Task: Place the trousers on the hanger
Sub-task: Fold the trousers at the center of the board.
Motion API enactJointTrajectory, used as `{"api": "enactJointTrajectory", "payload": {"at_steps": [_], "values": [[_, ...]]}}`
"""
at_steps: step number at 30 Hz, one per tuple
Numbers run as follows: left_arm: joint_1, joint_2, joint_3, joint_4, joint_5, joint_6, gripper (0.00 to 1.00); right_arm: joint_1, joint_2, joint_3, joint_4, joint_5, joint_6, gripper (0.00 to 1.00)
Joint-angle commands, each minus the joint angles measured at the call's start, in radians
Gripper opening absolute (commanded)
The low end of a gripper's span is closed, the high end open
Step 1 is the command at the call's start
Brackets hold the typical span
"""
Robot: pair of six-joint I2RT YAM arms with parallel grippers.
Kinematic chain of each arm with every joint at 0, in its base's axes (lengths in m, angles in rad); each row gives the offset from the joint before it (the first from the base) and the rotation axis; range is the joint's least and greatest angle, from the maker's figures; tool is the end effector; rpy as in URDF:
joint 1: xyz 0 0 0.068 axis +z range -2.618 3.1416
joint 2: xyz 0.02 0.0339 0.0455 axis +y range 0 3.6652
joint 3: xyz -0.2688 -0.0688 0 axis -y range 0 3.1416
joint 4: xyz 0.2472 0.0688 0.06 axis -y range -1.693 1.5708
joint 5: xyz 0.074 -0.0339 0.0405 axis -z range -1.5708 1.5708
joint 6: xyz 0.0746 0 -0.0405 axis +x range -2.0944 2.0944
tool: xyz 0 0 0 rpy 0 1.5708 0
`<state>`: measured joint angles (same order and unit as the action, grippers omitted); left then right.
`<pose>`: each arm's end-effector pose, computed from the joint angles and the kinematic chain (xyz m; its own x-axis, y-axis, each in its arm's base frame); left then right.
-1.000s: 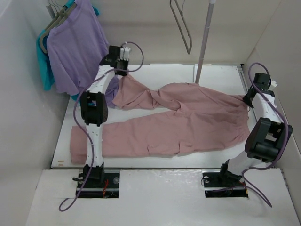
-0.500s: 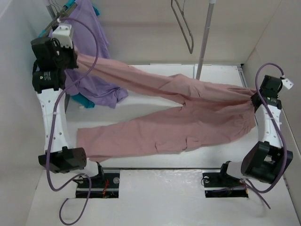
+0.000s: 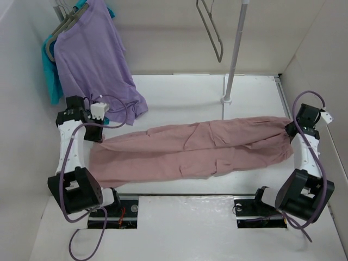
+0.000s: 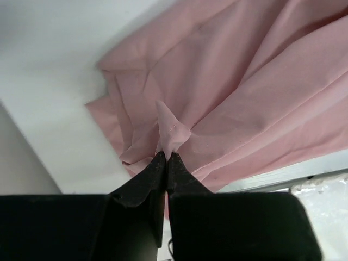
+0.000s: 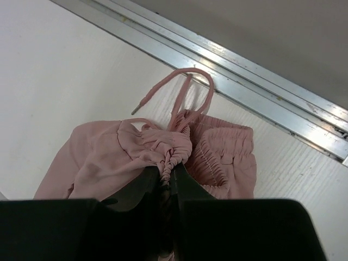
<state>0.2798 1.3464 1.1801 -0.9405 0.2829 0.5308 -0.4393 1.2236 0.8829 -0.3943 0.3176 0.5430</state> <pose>0.2740 0.0571 0.2636 -0.8147 0.2717 -0.5123 0.3099 0.9507 0.0113 0.2517 -0.1440 0.2431 -0.2025 0.6375 -0.7433 0.8390 0.5044 0.2040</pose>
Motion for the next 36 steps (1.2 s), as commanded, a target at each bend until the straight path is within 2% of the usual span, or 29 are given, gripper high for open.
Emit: {"api": "enactJointTrajectory", "payload": {"at_steps": [1,4,8,12,13,17,20,21,22,24,25,29,30,33,34,36], "values": [[0.012,-0.121,0.042,0.005,-0.088,0.049,0.0,-0.012,-0.041,0.043,0.058,-0.031,0.066,0.0],[0.012,-0.133,0.137,-0.056,-0.149,0.061,0.0,-0.051,-0.094,0.079,0.014,-0.031,0.11,0.0],[0.024,-0.202,0.155,-0.15,-0.339,0.135,0.0,-0.119,-0.193,0.07,-0.024,-0.04,0.17,0.0],[0.035,-0.306,-0.055,-0.193,-0.48,0.193,0.0,-0.119,-0.278,-0.021,-0.04,-0.012,0.23,0.01],[0.035,-0.325,-0.17,-0.193,-0.491,0.204,0.0,-0.119,-0.291,-0.071,-0.04,-0.012,0.241,0.03],[0.035,-0.362,-0.402,-0.193,-0.519,0.222,0.0,-0.137,-0.309,-0.178,-0.072,0.017,0.296,0.12],[0.035,-0.371,-0.509,-0.181,-0.505,0.236,0.0,-0.162,-0.309,-0.234,-0.1,0.05,0.345,0.36],[0.026,-0.371,-0.531,-0.181,-0.495,0.236,0.05,-0.162,-0.309,-0.234,-0.11,0.06,0.369,0.61],[0.025,-0.371,-0.549,-0.181,-0.495,0.236,0.25,-0.176,-0.309,-0.243,-0.12,0.06,0.37,0.73],[0.025,-0.371,-0.576,-0.17,-0.521,0.247,0.59,-0.176,-0.32,-0.22,-0.13,0.08,0.356,0.92],[0.025,-0.371,-0.576,-0.17,-0.521,0.247,0.61,-0.176,-0.32,-0.207,-0.13,0.08,0.339,0.95],[0.025,-0.362,-0.441,-0.17,-0.533,0.247,0.67,-0.176,-0.34,-0.099,-0.153,0.113,0.25,0.97],[0.025,-0.362,-0.354,-0.182,-0.521,0.247,0.69,-0.176,-0.34,-0.047,-0.167,0.113,0.226,0.97],[0.025,-0.329,-0.228,-0.192,-0.496,0.247,0.74,-0.145,-0.34,0.019,-0.179,0.083,0.164,0.9],[0.025,-0.319,-0.159,-0.192,-0.475,0.232,0.74,-0.112,-0.34,0.028,-0.157,0.062,0.141,0.86],[0.016,-0.271,-0.117,-0.192,-0.401,0.192,0.74,-0.064,-0.363,0.028,-0.126,0.031,0.092,0.8]]}}
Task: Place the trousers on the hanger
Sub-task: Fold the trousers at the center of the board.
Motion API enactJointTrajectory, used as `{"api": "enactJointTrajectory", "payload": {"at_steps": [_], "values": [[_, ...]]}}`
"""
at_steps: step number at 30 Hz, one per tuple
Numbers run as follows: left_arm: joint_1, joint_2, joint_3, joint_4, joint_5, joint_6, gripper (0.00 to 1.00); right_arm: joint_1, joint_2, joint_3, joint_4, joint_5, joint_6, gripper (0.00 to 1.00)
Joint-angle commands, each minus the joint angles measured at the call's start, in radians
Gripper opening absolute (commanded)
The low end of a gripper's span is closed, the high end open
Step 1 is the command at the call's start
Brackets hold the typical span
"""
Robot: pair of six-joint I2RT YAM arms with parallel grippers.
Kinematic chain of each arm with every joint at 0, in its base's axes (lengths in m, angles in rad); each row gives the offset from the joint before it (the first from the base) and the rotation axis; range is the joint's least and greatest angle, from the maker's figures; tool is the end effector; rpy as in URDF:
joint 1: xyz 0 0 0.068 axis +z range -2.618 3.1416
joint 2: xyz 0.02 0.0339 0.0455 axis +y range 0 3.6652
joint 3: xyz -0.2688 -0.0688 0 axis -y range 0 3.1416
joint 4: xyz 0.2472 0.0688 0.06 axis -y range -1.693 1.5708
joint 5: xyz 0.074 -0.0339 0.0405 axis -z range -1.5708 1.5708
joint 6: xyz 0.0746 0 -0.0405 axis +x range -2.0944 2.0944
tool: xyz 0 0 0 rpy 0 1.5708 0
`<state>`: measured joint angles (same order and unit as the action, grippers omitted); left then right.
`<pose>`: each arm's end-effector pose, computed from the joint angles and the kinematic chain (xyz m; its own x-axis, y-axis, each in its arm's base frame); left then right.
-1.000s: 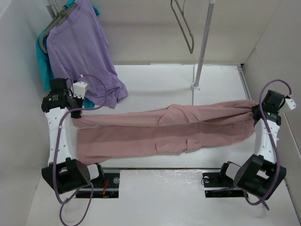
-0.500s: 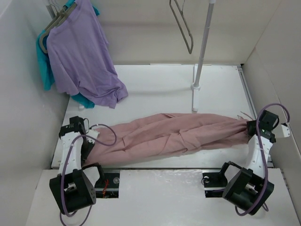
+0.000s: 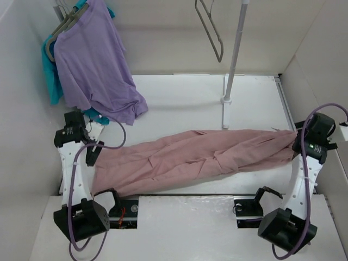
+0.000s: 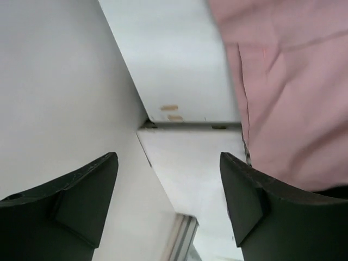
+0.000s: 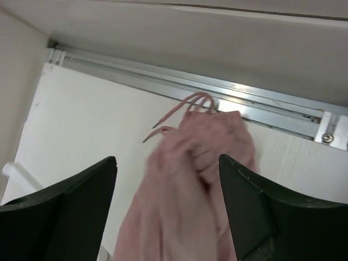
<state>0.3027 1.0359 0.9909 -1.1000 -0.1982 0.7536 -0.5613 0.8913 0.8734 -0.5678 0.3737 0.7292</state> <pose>0.1802 0.0717 0.2596 -0.8870 0.4258 -0.1785 0.3251 0.8505 0.4134 0.1708 -0.1396 0.2989 0.1528 0.6366 -0.7559 0.8734 0.2709 0.4047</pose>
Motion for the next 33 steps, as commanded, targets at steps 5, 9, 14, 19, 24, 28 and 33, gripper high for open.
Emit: {"api": "enactJointTrajectory", "payload": {"at_steps": [5,9,14,19,24,28,33], "values": [[-0.039,0.114,-0.003,-0.032,0.106,-0.066,0.7,0.152,-0.02,0.013,-0.001,0.128,-0.094,0.91],[-0.062,0.115,-0.015,-0.023,0.267,-0.022,0.7,0.161,-0.008,0.001,0.035,0.026,-0.123,0.91],[-0.119,0.214,-0.093,0.195,0.205,-0.079,0.75,0.265,0.066,-0.01,0.083,-0.067,-0.16,0.81],[-0.157,0.329,-0.136,0.285,0.27,-0.088,0.74,0.328,0.227,-0.068,0.062,-0.177,-0.145,0.78],[-0.254,0.507,-0.192,0.469,0.172,-0.141,0.49,0.328,0.34,-0.145,0.161,-0.252,-0.102,0.7],[-0.254,0.575,-0.137,0.589,0.099,-0.197,0.28,0.337,0.458,-0.123,0.206,-0.252,-0.102,0.64],[-0.254,0.524,-0.034,0.726,0.054,-0.249,0.22,0.348,0.508,-0.091,0.285,-0.311,-0.102,0.61]]}}
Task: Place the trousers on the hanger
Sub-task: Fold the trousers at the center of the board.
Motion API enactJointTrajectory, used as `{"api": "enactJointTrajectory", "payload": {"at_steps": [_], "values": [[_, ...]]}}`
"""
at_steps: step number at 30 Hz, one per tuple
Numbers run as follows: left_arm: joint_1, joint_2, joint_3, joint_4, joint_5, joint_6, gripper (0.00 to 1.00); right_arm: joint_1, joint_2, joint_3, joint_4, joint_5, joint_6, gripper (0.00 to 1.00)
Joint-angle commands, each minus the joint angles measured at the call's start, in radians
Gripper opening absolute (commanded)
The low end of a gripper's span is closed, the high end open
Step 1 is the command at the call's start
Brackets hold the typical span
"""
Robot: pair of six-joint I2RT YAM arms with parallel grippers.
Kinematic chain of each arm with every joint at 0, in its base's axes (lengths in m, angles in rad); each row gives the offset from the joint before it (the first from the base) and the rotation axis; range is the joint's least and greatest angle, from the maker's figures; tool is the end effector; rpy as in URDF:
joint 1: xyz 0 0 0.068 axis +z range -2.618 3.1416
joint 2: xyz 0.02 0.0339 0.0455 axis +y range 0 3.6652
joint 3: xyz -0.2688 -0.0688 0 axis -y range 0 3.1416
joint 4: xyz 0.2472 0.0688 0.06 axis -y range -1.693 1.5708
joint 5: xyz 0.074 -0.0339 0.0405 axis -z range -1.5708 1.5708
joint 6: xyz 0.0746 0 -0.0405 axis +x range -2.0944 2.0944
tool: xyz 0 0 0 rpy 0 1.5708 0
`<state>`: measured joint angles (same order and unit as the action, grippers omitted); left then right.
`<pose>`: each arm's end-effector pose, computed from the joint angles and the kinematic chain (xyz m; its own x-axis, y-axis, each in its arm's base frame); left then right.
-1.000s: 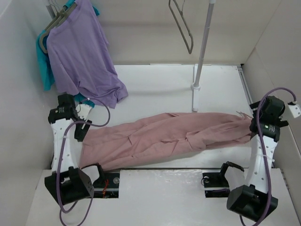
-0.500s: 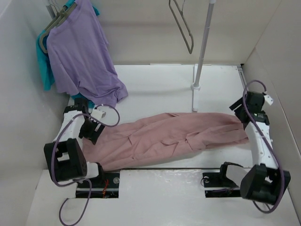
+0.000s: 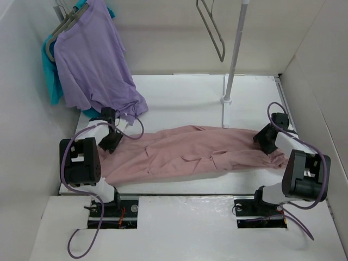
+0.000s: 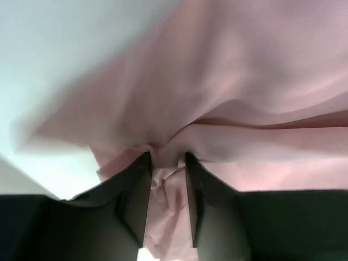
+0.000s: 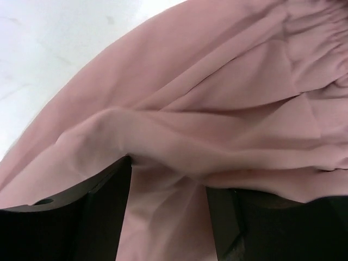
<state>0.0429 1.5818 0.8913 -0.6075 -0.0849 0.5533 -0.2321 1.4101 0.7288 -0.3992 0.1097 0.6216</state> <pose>0.2912 0.0188 0.1282 -0.8530 0.4875 -0.1863 0.4498 0.8678 0.2111 0.2673 -0.0716 0.1391 -0.5356 0.7214 -0.4390 0.7266 0.6586 0.1957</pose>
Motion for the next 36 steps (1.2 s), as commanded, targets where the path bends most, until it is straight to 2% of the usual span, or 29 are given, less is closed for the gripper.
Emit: {"api": "enactJointTrajectory", "payload": {"at_steps": [1,4,5,9,12,15,16,18,22,25,29,30,31,34,35,36], "values": [[0.006,-0.031,0.08,0.233,-0.059,-0.049,0.29,0.03,-0.029,0.054,0.128,-0.047,0.006,0.61],[0.006,-0.043,0.142,0.16,-0.036,-0.049,0.46,0.042,-0.075,0.054,0.137,-0.056,-0.014,0.62],[0.017,-0.055,0.155,0.088,0.002,-0.049,0.53,0.042,-0.086,0.064,0.126,-0.065,-0.023,0.64],[0.135,-0.095,0.167,-0.064,0.086,-0.037,0.66,0.042,-0.152,0.086,0.045,-0.054,-0.071,0.71],[0.21,-0.108,0.138,-0.101,0.14,-0.018,0.67,0.042,-0.227,0.096,-0.018,-0.016,-0.085,0.77],[0.291,-0.08,0.113,-0.065,0.174,-0.007,0.67,-0.051,-0.29,0.077,-0.04,-0.085,-0.054,0.83],[0.313,-0.047,0.123,-0.055,0.224,-0.007,0.67,-0.087,-0.299,0.066,-0.05,-0.147,-0.042,0.83],[0.324,-0.013,0.152,-0.055,0.286,-0.007,0.67,-0.16,-0.312,0.052,-0.078,-0.166,-0.029,0.84],[0.324,0.05,0.199,-0.055,0.41,-0.016,0.67,-0.17,-0.333,0.043,-0.127,-0.113,-0.005,0.88],[0.324,0.089,0.212,-0.055,0.421,-0.029,0.6,-0.17,-0.373,0.034,-0.158,-0.078,-0.005,0.88],[0.324,0.119,0.212,-0.023,0.399,-0.029,0.39,-0.17,-0.411,0.012,-0.168,-0.042,-0.005,0.88],[0.324,0.119,0.212,-0.012,0.375,-0.038,0.28,-0.17,-0.425,0.001,-0.168,-0.033,-0.005,0.88],[0.324,0.119,0.212,-0.012,0.366,-0.047,0.24,-0.17,-0.425,0.001,-0.168,-0.033,-0.005,0.88],[0.324,0.083,0.212,0.006,0.326,-0.047,0.22,-0.17,-0.435,0.001,-0.168,-0.033,0.004,0.88],[0.324,0.073,0.212,0.006,0.317,-0.047,0.07,-0.17,-0.435,0.001,-0.177,-0.033,0.004,0.88],[0.324,0.064,0.212,0.018,0.307,-0.047,0.0,-0.17,-0.425,0.001,-0.178,-0.033,0.004,0.88]]}}
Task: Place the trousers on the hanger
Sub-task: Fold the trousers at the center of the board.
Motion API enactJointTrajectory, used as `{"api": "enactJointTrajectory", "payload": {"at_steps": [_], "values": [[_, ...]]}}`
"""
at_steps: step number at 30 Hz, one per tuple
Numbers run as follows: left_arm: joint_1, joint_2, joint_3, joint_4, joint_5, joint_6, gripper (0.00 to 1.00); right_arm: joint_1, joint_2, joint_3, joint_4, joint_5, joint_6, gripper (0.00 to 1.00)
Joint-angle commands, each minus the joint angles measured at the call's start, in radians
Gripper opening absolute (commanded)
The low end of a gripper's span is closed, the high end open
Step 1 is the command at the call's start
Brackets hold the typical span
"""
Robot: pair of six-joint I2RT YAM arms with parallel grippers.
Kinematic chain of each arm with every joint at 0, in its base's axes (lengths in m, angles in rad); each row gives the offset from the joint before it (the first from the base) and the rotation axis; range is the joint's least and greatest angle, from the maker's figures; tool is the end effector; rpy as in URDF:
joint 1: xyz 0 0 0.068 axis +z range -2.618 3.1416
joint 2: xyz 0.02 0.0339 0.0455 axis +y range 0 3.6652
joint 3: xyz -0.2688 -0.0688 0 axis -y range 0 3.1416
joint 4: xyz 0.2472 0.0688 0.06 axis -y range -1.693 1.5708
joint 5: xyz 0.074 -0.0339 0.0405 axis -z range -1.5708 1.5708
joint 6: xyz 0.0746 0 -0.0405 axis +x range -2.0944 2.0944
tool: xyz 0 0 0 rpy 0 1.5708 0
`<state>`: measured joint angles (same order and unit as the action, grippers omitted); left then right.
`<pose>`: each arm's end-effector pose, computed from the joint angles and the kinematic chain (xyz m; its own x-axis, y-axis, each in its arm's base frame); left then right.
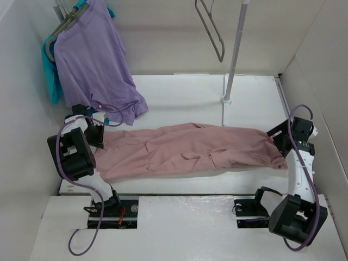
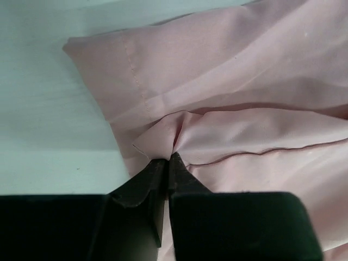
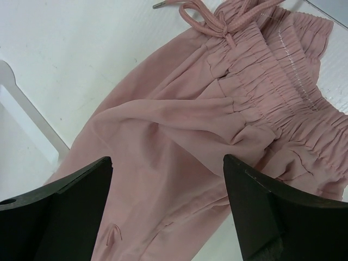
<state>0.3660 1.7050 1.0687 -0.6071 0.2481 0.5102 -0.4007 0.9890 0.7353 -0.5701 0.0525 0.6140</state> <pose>0.3217 0.1037 0.1427 -0.9050 0.1601 -0.3942 0.1934 0.9800 -0.0459 0.2080 -0.0924 0.2252 -0.3089 0.7557 -0.5775 0.7345 0.5753 0.3600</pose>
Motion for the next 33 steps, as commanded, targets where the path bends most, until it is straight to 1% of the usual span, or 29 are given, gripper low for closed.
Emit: {"api": "enactJointTrajectory", "payload": {"at_steps": [1,4,8,12,13,16,20,21,22,23,24,25,26,27,30,33], "values": [[0.001,-0.074,0.034,0.018,-0.035,-0.004,0.0,-0.001,0.008,-0.005,-0.007,0.033,0.021,0.88],[0.001,-0.096,0.034,0.018,-0.035,-0.004,0.0,-0.001,0.017,-0.005,-0.007,0.043,0.035,0.88],[0.001,-0.149,0.102,-0.051,-0.035,-0.004,0.0,-0.001,0.017,-0.014,-0.007,0.055,0.061,0.88],[0.001,-0.202,0.194,-0.134,-0.035,-0.004,0.0,-0.001,0.027,-0.005,-0.028,0.081,0.061,0.89],[0.001,-0.217,0.248,-0.158,-0.023,0.007,0.0,-0.001,0.027,-0.005,-0.028,0.081,0.061,0.9],[0.001,-0.217,0.29,-0.169,0.0,0.007,0.0,-0.001,0.037,-0.028,-0.004,0.061,0.061,0.92],[-0.009,-0.137,0.3,-0.139,0.026,-0.038,0.0,-0.001,0.092,-0.05,0.022,0.02,0.07,0.97],[-0.009,-0.116,0.3,-0.119,0.026,-0.05,0.06,-0.001,0.118,-0.05,0.022,0.02,0.07,1.0],[-0.009,-0.093,0.283,-0.073,0.026,-0.062,0.12,-0.001,0.129,-0.05,0.022,0.02,0.081,1.0],[-0.009,-0.041,0.283,-0.056,0.026,-0.074,0.19,-0.001,0.14,-0.04,0.022,0.02,0.095,1.0],[-0.009,-0.012,0.272,-0.043,0.026,-0.096,0.28,-0.001,0.14,-0.027,-0.005,0.029,0.095,1.0],[-0.009,0.017,0.272,-0.043,0.026,-0.096,0.41,-0.001,0.154,-0.014,-0.019,0.029,0.104,1.0],[-0.009,0.065,0.281,-0.043,0.026,-0.105,0.44,-0.001,0.154,-0.004,-0.036,0.044,0.104,1.0],[-0.009,0.08,0.281,-0.043,0.026,-0.105,0.46,-0.001,0.154,0.012,-0.072,0.068,0.104,1.0],[-0.009,0.081,0.269,-0.02,0.036,-0.114,0.48,0.013,0.087,0.073,-0.131,0.14,0.113,1.0],[-0.009,0.055,0.258,-0.02,0.025,-0.114,0.54,0.023,-0.001,0.114,-0.189,0.124,0.145,1.0]]}}
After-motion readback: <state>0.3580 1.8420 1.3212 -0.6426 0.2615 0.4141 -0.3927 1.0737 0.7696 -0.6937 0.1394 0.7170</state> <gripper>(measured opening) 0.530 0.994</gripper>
